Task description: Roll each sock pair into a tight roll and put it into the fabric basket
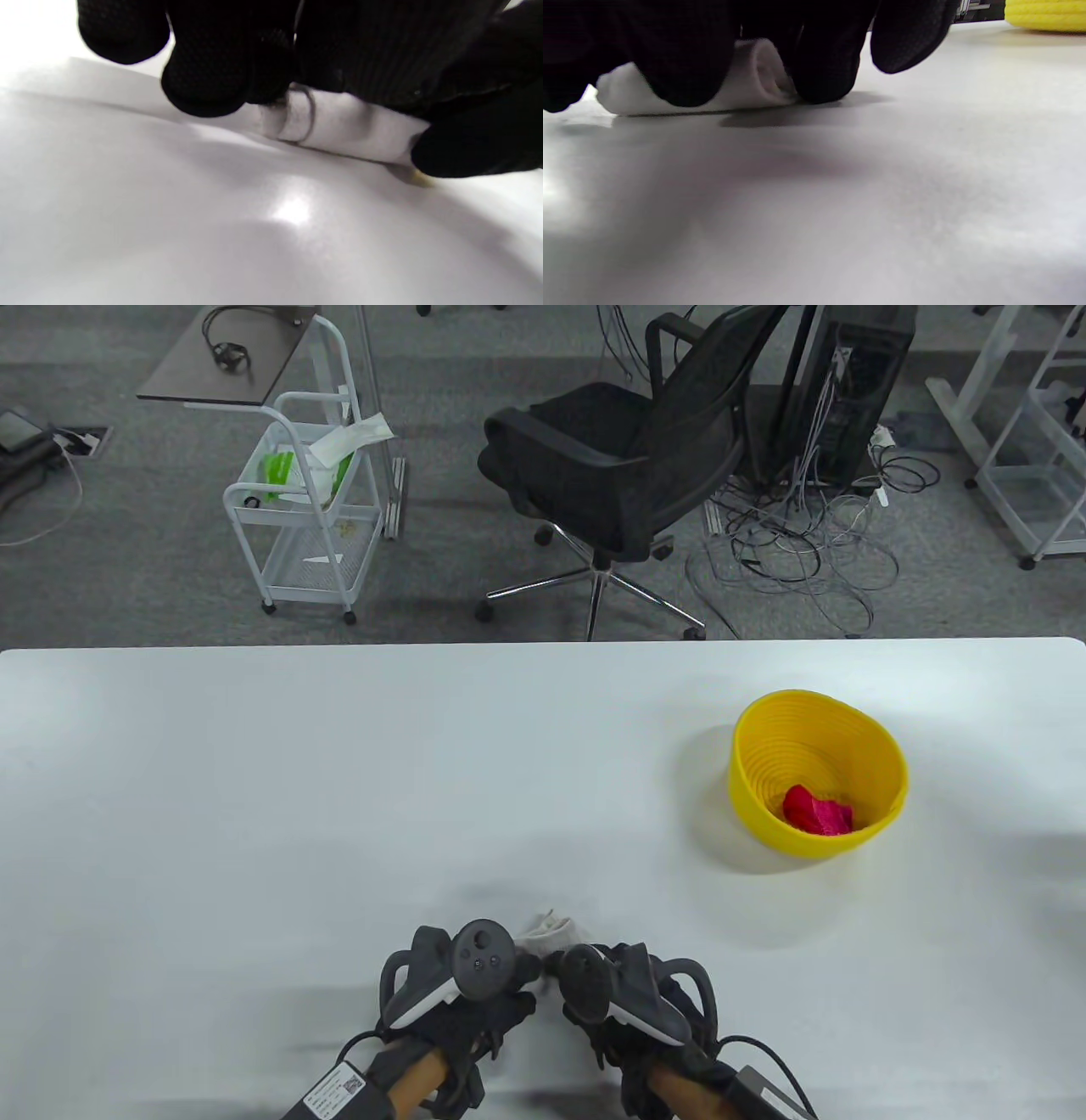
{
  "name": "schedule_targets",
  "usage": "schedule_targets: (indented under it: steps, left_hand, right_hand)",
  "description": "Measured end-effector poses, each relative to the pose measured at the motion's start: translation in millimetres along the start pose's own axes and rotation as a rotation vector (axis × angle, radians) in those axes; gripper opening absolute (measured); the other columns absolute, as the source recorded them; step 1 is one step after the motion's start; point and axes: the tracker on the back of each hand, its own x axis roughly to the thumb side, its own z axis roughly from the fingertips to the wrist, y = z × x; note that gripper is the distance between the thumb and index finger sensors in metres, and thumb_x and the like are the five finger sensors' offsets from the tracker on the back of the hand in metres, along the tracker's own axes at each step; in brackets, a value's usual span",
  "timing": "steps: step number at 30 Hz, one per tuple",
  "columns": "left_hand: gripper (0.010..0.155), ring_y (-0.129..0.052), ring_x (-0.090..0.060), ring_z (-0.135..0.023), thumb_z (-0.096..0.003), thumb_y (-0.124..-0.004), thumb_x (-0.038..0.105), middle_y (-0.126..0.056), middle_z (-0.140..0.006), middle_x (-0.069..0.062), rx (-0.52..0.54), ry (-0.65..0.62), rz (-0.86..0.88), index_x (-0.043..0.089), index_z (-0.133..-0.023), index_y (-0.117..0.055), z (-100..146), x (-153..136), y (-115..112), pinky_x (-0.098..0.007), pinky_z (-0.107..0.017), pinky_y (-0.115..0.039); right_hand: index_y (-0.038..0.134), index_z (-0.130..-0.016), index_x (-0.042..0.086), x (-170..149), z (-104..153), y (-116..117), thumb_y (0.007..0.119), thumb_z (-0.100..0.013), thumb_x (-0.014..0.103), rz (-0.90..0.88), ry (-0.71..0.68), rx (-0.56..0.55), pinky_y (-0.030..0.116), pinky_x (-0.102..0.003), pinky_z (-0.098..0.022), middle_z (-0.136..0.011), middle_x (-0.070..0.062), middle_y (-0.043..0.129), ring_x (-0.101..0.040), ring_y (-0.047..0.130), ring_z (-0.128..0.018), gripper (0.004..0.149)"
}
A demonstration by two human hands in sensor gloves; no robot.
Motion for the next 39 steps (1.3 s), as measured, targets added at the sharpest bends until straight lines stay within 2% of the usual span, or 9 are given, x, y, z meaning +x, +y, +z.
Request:
schedule_targets:
  steps: [5,8,11,21,24,26,27,34,39]
  left_hand:
    - [0.06,-0.098,-0.022,-0.055,-0.0324,-0.091,0.046,-0.09,-0.078,-0.002,0.039,0.028,-0.059,0.026,-0.088,-0.083,-3.2,3.2,-5.5,-0.047,-0.048,-0.077]
    - [0.056,-0.098,-0.021,-0.052,-0.0319,-0.092,0.043,-0.092,-0.074,-0.005,0.073,0.018,-0.075,0.024,-0.084,-0.086,-3.0,4.6,-7.2,-0.046,-0.047,-0.078]
    - [0.048,-0.099,-0.021,-0.048,-0.0353,-0.088,0.039,-0.094,-0.07,-0.006,0.1,-0.002,-0.065,0.023,-0.081,-0.09,-2.1,5.5,-6.9,-0.046,-0.045,-0.078]
    - [0.042,-0.099,-0.02,-0.042,-0.0384,-0.08,0.037,-0.096,-0.063,-0.006,0.017,0.042,0.009,0.022,-0.076,-0.093,-5.7,-0.3,-6.1,-0.046,-0.042,-0.079]
    - [0.043,-0.099,-0.02,-0.041,-0.0386,-0.078,0.038,-0.096,-0.062,-0.006,0.003,0.056,0.019,0.022,-0.075,-0.093,-5.9,-1.7,-6.4,-0.046,-0.042,-0.079]
    - [0.043,-0.099,-0.019,-0.041,-0.0388,-0.078,0.038,-0.096,-0.062,-0.006,-0.002,0.065,0.024,0.022,-0.075,-0.093,-6.5,-2.5,-6.5,-0.046,-0.042,-0.079]
    - [0.043,-0.099,-0.019,-0.041,-0.0388,-0.078,0.038,-0.096,-0.062,-0.006,-0.005,0.066,0.027,0.022,-0.075,-0.093,-6.8,-2.5,-6.2,-0.046,-0.042,-0.079]
    - [0.042,-0.099,-0.019,-0.041,-0.0389,-0.077,0.038,-0.096,-0.061,-0.004,-0.018,0.084,0.067,0.022,-0.075,-0.093,-8.0,-5.1,-6.2,-0.046,-0.042,-0.079]
    - [0.043,-0.099,-0.019,-0.04,-0.0393,-0.077,0.039,-0.097,-0.061,-0.004,-0.011,0.079,0.068,0.022,-0.075,-0.092,-8.5,-5.6,-6.5,-0.046,-0.041,-0.08]
  right_hand:
    - [0.072,-0.09,0.042,-4.2,-1.1,-1.7,0.083,-0.042,0.041,-0.061,0.01,-0.006,0.072,-0.05,-0.065,-0.094,0.012,0.082,-0.015,0.09,-0.082,0.05]
    - [0.075,-0.089,0.042,-5.1,-1.1,-2.5,0.083,-0.042,0.04,-0.084,0.011,-0.01,0.072,-0.05,-0.065,-0.092,0.012,0.085,-0.014,0.091,-0.08,0.047]
    - [0.077,-0.087,0.041,-5.6,-0.8,-4.6,0.082,-0.043,0.039,-0.1,0.006,-0.006,0.072,-0.05,-0.064,-0.089,0.011,0.088,-0.014,0.092,-0.079,0.045]
    - [0.081,-0.085,0.039,-8.1,0.2,-8.9,0.081,-0.042,0.041,-0.143,0.002,-0.005,0.074,-0.05,-0.063,-0.085,0.009,0.093,-0.015,0.095,-0.075,0.043]
    - [0.081,-0.085,0.039,-6.5,8.2,-22.3,0.081,-0.042,0.042,-0.107,-0.048,-0.1,0.073,-0.051,-0.063,-0.086,0.009,0.091,-0.016,0.094,-0.077,0.043]
    - [0.082,-0.083,0.04,-0.5,18.3,-32.4,0.081,-0.042,0.041,0.037,-0.099,-0.229,0.073,-0.05,-0.064,-0.085,0.011,0.091,-0.014,0.094,-0.077,0.042]
    - [0.083,-0.082,0.041,2.4,21.5,-33.8,0.082,-0.041,0.042,0.063,-0.12,-0.245,0.073,-0.05,-0.064,-0.085,0.012,0.092,-0.014,0.094,-0.077,0.041]
    - [0.083,-0.083,0.042,11.9,20.3,-19.0,0.082,-0.041,0.044,0.126,-0.143,-0.136,0.072,-0.05,-0.065,-0.09,0.013,0.088,-0.015,0.09,-0.083,0.042]
    - [0.079,-0.085,0.042,-4.4,8.9,-8.4,0.08,-0.042,0.043,-0.03,-0.076,-0.034,0.072,-0.05,-0.064,-0.092,0.013,0.086,-0.016,0.09,-0.083,0.043]
